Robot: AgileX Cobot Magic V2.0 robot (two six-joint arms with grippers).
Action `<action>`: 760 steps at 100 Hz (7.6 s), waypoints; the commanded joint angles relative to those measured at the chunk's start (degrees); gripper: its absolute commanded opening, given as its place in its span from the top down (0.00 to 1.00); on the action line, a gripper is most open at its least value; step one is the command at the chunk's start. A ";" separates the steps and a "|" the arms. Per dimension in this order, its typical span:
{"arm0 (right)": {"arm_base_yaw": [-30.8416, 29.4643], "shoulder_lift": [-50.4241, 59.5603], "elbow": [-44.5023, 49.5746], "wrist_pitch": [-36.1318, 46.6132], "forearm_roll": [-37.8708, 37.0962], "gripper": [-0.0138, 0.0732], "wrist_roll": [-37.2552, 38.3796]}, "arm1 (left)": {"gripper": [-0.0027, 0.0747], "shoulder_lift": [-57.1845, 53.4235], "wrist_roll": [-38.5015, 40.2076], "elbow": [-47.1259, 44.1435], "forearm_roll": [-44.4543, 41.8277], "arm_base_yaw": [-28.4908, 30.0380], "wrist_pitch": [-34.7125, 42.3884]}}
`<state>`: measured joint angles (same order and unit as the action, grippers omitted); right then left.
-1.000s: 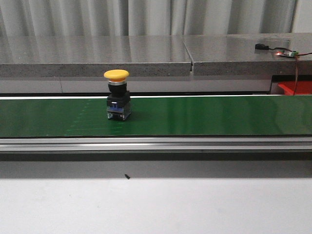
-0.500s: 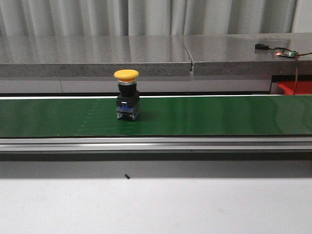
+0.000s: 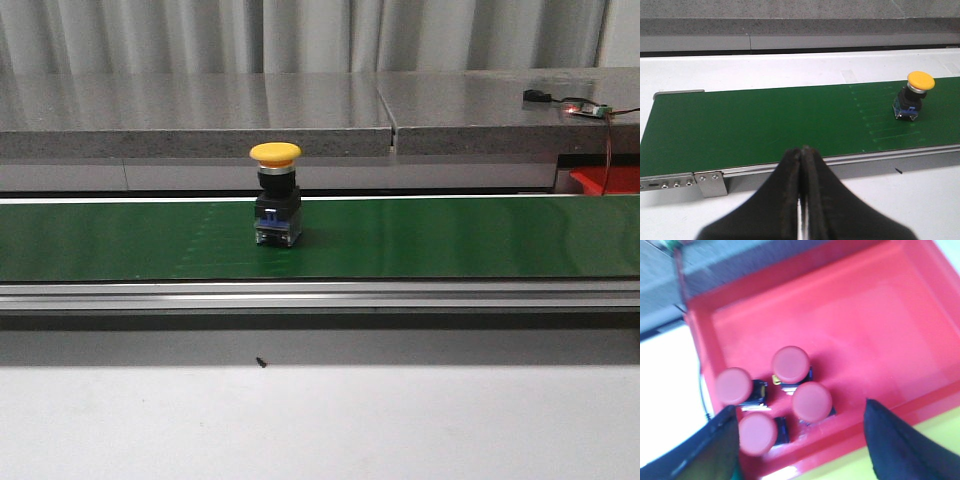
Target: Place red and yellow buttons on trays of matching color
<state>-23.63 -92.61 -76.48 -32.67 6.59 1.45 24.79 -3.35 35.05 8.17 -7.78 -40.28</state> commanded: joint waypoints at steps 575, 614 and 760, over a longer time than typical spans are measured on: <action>-5.76 1.83 16.70 10.37 -2.83 0.22 10.03 | 0.99 0.33 0.44 1.53 0.57 -0.43 4.60; 0.96 16.02 16.70 6.04 -5.36 0.40 5.24 | 0.99 0.33 0.44 1.53 0.57 -0.43 4.60; 24.76 53.04 39.11 15.33 -10.75 0.92 4.53 | 0.99 0.33 0.44 1.53 0.57 -0.43 4.60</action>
<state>1.76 -41.74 -36.96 -22.38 -3.51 5.96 24.79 -3.35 35.05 8.17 -7.78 -40.28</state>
